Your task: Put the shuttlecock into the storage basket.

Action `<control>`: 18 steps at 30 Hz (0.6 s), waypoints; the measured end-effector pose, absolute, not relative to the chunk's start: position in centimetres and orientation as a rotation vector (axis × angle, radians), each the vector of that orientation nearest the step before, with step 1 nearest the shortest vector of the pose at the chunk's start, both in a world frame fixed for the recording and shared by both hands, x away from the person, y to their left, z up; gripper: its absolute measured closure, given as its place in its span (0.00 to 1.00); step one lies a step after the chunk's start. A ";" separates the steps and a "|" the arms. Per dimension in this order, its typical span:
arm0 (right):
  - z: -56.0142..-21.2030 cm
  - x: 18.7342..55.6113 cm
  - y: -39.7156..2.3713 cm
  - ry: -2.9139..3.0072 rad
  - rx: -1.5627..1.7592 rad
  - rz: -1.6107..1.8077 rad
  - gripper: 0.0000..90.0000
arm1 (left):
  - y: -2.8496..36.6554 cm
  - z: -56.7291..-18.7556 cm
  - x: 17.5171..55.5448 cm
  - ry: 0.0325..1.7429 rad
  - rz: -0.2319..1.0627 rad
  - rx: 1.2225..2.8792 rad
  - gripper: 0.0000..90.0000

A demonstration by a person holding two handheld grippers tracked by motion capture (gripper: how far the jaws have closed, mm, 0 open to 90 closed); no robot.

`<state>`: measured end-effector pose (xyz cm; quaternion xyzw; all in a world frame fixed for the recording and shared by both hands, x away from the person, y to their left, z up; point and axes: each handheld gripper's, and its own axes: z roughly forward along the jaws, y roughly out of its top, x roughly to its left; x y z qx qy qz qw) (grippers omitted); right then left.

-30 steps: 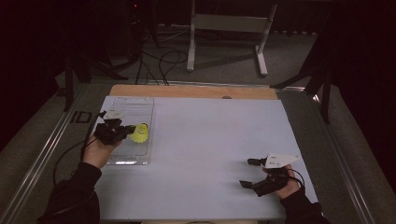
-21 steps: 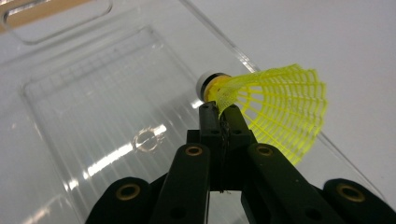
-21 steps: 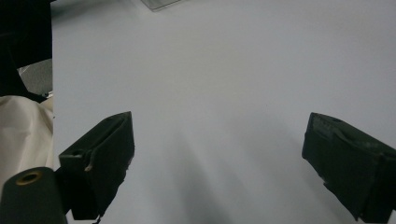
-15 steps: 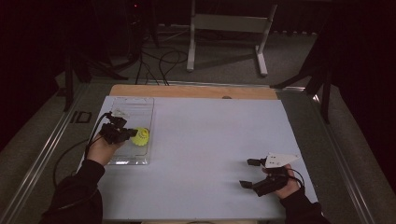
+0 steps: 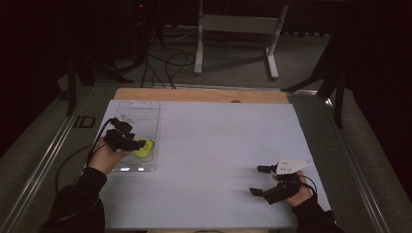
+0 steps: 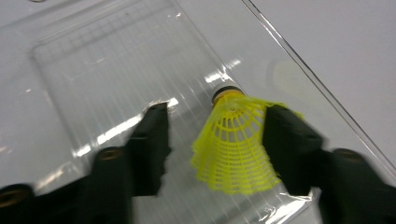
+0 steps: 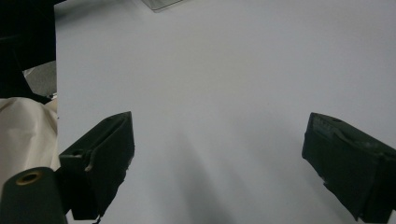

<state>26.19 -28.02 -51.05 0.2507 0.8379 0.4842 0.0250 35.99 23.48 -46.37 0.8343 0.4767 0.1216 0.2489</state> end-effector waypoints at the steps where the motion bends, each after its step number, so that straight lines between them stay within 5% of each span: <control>1: -51.0 26.2 -28.0 2.591 0.775 1.498 0.11 | 23.4 -46.2 35.8 1.293 0.335 2.268 0.43; 13: -51.0 26.2 -28.0 2.593 0.770 1.500 0.11 | 22.4 -43.9 34.6 1.261 0.368 2.228 0.00; 18: -50.9 26.1 -28.0 2.592 0.775 1.505 0.11 | 21.7 -43.7 34.3 1.195 0.363 2.226 0.00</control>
